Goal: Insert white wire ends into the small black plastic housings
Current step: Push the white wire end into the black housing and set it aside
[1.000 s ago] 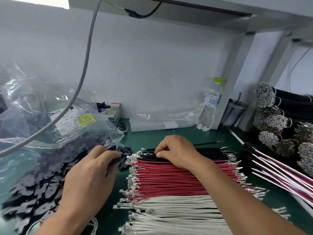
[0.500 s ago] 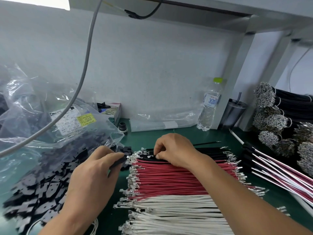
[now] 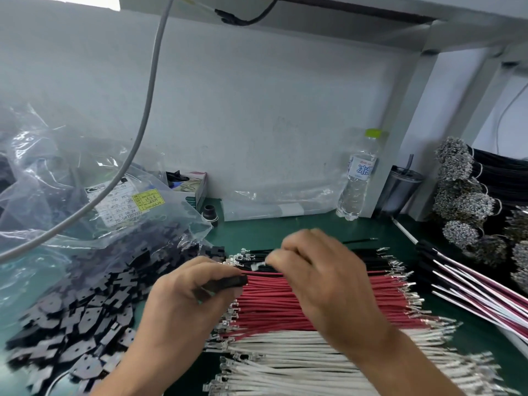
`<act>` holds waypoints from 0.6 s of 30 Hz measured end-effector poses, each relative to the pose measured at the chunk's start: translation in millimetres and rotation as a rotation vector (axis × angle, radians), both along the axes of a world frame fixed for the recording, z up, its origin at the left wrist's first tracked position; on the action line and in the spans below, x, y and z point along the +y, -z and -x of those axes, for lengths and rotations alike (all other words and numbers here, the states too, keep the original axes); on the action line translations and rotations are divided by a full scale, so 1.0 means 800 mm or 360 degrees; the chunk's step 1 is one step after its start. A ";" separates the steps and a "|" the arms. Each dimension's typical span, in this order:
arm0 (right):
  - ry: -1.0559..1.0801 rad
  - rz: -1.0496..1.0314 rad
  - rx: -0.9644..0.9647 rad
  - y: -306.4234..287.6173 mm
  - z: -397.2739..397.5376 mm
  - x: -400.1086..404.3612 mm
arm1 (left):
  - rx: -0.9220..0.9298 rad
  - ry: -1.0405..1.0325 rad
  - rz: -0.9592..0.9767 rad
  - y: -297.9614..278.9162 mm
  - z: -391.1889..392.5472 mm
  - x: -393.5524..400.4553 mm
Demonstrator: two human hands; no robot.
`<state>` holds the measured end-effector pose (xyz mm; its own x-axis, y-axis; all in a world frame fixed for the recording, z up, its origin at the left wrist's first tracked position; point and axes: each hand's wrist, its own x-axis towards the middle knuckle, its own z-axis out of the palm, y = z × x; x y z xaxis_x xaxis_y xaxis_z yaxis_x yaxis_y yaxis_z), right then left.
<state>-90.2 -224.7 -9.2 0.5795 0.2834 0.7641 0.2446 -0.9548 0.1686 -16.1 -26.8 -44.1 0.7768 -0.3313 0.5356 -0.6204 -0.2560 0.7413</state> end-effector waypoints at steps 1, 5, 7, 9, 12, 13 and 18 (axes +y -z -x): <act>-0.0009 -0.0089 0.0036 0.011 0.007 0.003 | 0.0020 0.0037 0.0019 -0.001 0.003 -0.001; -0.0036 -0.0347 0.0173 0.027 0.010 -0.004 | 0.0096 0.0124 0.0080 -0.002 0.007 -0.004; -0.0072 -0.0399 0.0219 0.029 0.010 -0.006 | 0.0107 0.0157 0.0077 -0.001 0.011 -0.004; -0.0109 -0.0444 0.0230 0.032 0.011 -0.007 | 0.0121 0.0183 0.0096 -0.002 0.013 -0.005; -0.0137 -0.0514 0.0229 0.034 0.011 -0.008 | 0.0089 0.0179 0.0074 0.000 0.015 -0.007; -0.0140 -0.0506 0.0239 0.034 0.012 -0.008 | 0.0079 0.0170 0.0060 0.000 0.015 -0.008; -0.0177 -0.0421 0.0272 0.037 0.012 -0.003 | 0.0122 0.0152 0.0042 0.001 0.013 -0.007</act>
<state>-100.0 -227.4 -38.6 0.6821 0.1569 0.7142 0.3532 -0.9259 -0.1339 -26.8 -32.6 -44.7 0.7814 -0.3920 0.4854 -0.5822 -0.1782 0.7933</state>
